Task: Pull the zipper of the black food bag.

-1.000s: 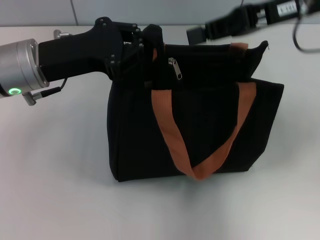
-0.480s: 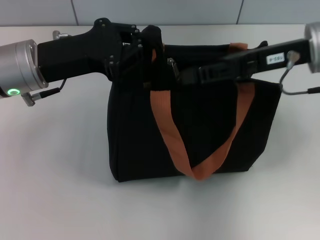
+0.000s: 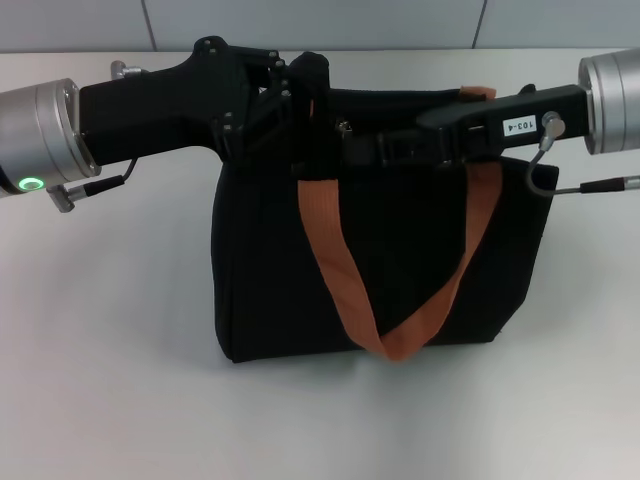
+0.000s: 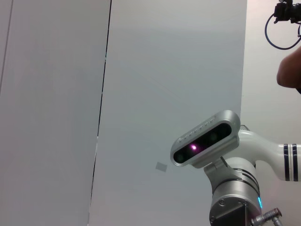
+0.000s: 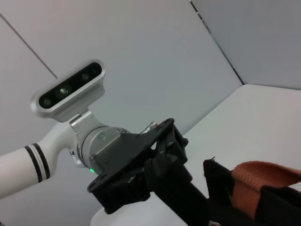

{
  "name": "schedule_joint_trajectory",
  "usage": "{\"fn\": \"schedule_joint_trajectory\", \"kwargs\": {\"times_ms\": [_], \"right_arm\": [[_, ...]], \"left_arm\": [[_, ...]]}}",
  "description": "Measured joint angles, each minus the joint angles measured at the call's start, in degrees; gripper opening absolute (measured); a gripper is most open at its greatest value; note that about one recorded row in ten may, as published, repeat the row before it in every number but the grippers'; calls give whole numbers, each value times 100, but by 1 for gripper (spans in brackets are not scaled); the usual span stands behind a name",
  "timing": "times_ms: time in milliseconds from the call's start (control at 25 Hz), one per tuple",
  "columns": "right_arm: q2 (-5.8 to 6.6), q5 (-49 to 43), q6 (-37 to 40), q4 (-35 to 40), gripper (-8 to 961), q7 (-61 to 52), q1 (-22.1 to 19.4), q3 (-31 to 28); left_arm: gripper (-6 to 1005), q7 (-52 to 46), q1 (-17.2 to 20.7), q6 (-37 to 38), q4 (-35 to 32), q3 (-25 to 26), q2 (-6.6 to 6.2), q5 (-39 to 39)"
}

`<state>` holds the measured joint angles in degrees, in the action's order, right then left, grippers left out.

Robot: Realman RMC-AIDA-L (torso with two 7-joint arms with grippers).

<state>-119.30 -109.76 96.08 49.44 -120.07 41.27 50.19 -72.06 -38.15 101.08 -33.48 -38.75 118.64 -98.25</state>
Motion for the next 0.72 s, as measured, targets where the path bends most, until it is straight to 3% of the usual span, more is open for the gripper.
{"fn": "schedule_joint_trajectory", "kwargs": {"times_ms": [240,360,560,720], "right_arm": [[-3,102,50,4,139,53,-101,-17],[21,311,78,40,-3,49,-221,-19],[51,425,236,331,-2,-155,-367,-193],[142,418,175,506,-2,-414,-214,-276]], "left_arm": [[17,4,0,15,0,-1,6,0],[17,6,3,33,11,-1,11,5],[18,11,11,45,75,-1,6,42],[18,10,7,57,79,-2,4,47]]}}
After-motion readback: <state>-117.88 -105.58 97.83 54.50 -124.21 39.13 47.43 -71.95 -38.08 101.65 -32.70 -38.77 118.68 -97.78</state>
